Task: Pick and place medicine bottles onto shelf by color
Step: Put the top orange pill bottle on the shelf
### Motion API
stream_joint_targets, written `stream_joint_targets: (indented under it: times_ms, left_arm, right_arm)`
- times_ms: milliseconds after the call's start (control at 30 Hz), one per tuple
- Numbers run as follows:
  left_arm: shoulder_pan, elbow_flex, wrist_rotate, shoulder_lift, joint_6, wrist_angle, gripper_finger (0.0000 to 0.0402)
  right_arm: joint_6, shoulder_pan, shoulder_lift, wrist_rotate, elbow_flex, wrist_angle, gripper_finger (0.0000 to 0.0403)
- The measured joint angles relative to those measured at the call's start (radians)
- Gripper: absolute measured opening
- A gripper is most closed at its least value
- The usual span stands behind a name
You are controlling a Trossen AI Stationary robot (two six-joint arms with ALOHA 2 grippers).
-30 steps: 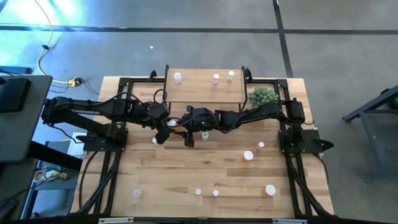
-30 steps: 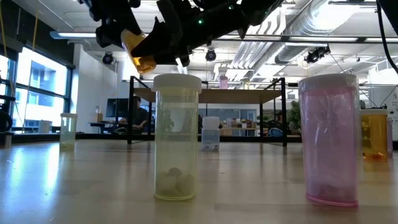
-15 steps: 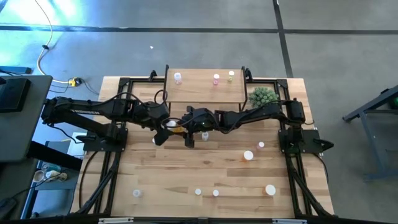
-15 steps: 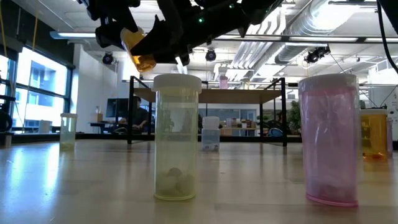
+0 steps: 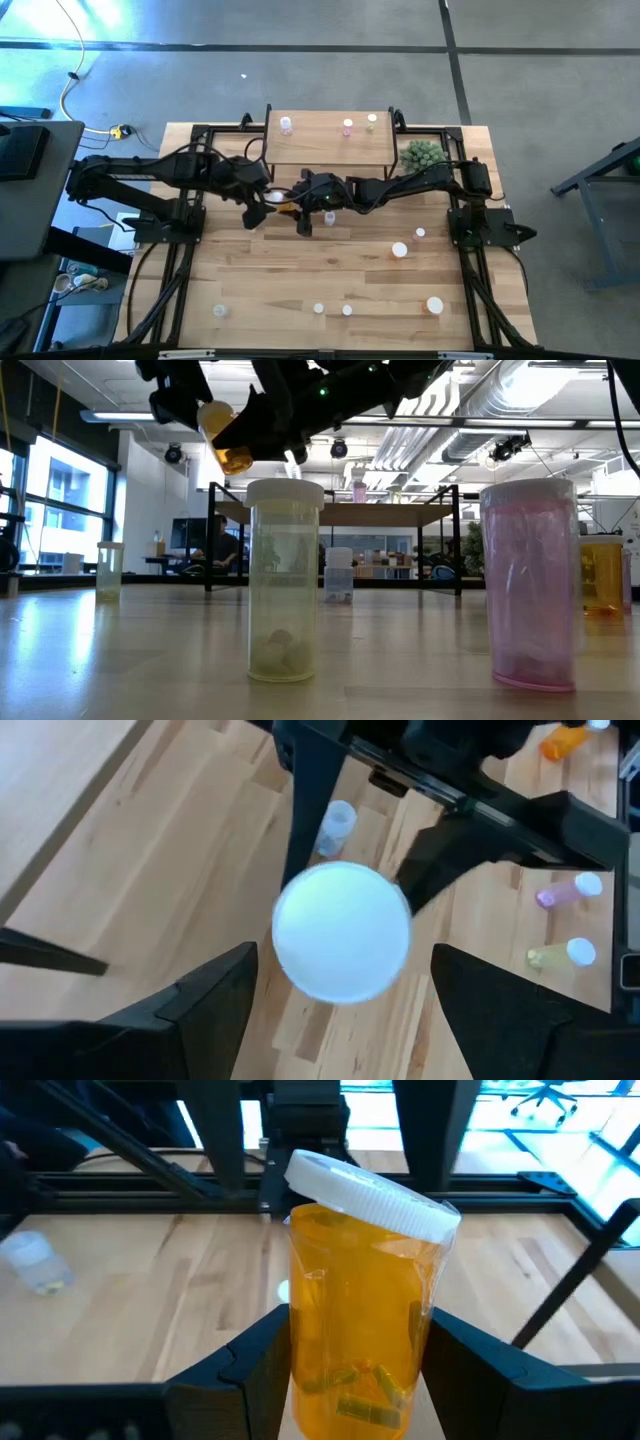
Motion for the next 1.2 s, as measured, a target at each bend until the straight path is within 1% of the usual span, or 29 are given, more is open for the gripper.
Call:
stream_joint_targets:
  times_ms: [167,400,533,667,767,900,1067,1200]
  left_arm:
    - [0.000,0.024,0.000,0.000,0.013,-0.034,0.0289]
    - [0.000,0.040,0.015,-0.015,0.067,-0.061,0.0289]
    - [0.000,0.040,0.042,-0.030,0.114,-0.063,0.0289]
    - [0.000,0.039,0.033,-0.036,0.172,-0.062,0.0289]
    - [0.000,0.007,0.002,-0.037,0.210,0.010,0.0289]
    - [0.018,-0.076,0.003,-0.035,0.240,0.131,0.0289]
    - [0.068,-0.146,0.004,-0.036,0.265,0.236,0.0289]
    - [0.109,-0.172,0.006,-0.036,0.273,0.311,0.0289]
  right_arm:
    - [-0.001,-0.002,-0.007,0.024,0.000,-0.017,0.0188]
    - [-0.003,-0.024,-0.080,0.084,0.000,-0.088,0.0188]
    - [-0.021,-0.045,-0.120,0.088,0.000,-0.105,0.0188]
    - [-0.046,-0.074,-0.152,0.088,0.000,-0.125,0.0188]
    - [-0.063,-0.097,-0.174,0.087,0.000,-0.125,0.0188]
    - [-0.086,-0.133,-0.202,0.094,0.000,-0.138,0.0188]
    - [-0.113,-0.178,-0.259,0.143,0.000,-0.134,0.0188]
    - [-0.124,-0.210,-0.315,0.147,0.000,-0.137,0.0188]
